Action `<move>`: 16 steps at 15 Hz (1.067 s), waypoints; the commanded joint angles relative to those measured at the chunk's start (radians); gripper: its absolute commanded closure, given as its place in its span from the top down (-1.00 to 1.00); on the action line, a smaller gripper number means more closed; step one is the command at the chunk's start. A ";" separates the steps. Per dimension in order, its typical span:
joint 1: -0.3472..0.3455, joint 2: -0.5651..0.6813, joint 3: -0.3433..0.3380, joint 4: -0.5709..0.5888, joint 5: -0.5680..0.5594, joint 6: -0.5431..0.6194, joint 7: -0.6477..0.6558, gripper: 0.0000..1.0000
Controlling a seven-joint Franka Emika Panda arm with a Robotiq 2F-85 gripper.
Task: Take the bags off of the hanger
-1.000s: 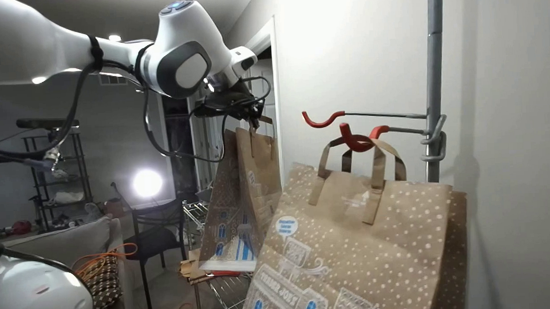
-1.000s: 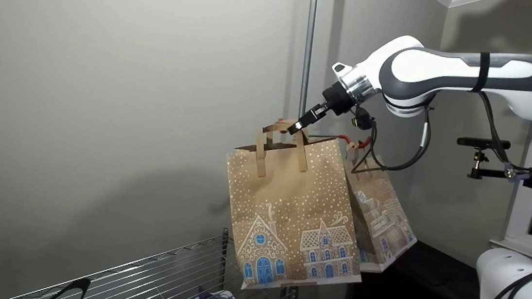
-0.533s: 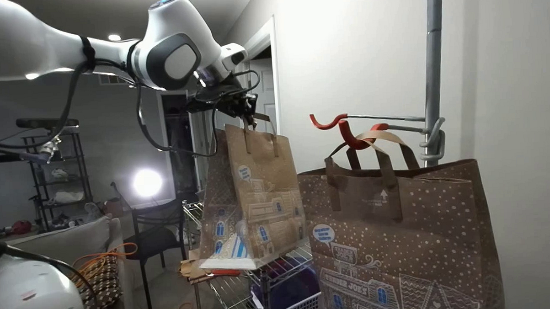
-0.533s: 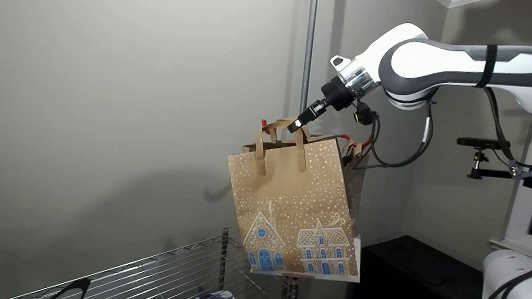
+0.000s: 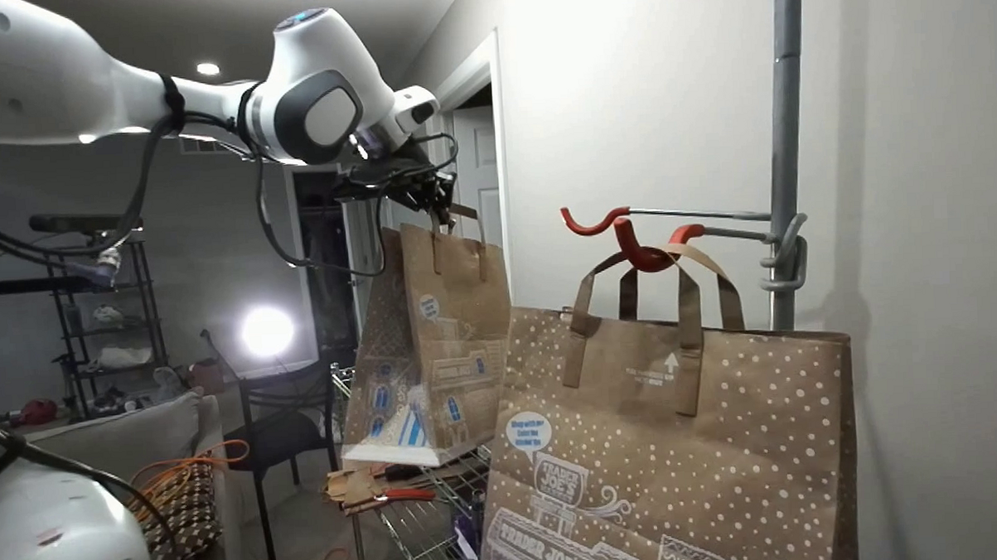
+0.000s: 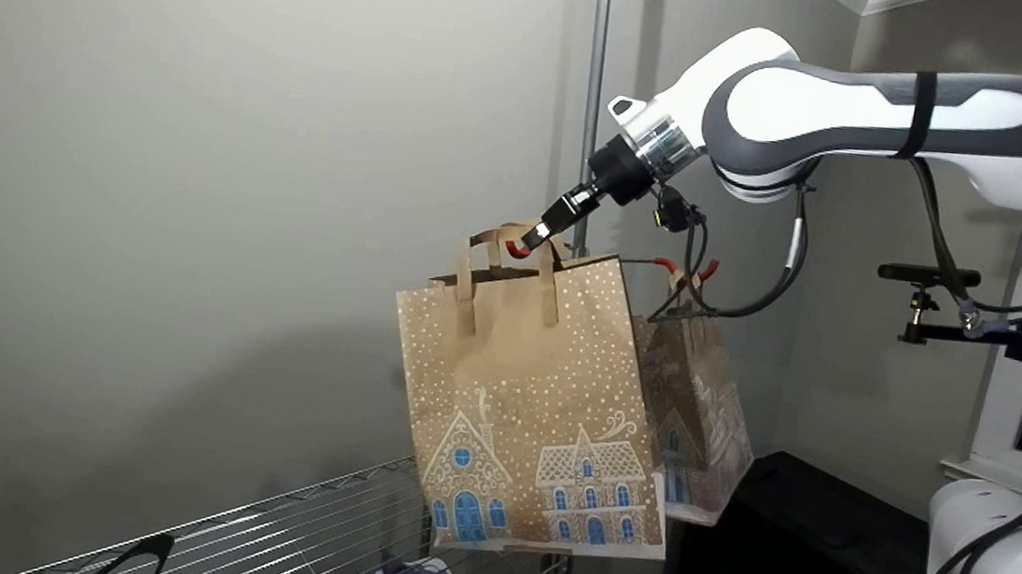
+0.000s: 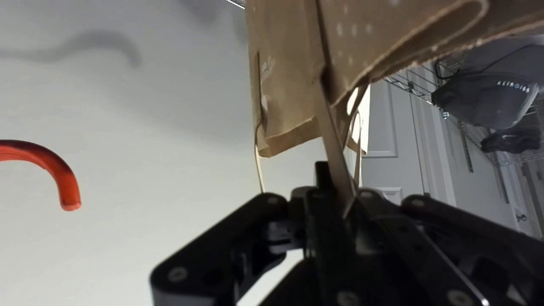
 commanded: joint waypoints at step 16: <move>-0.514 0.333 0.720 0.292 -0.529 0.179 1.199 -0.92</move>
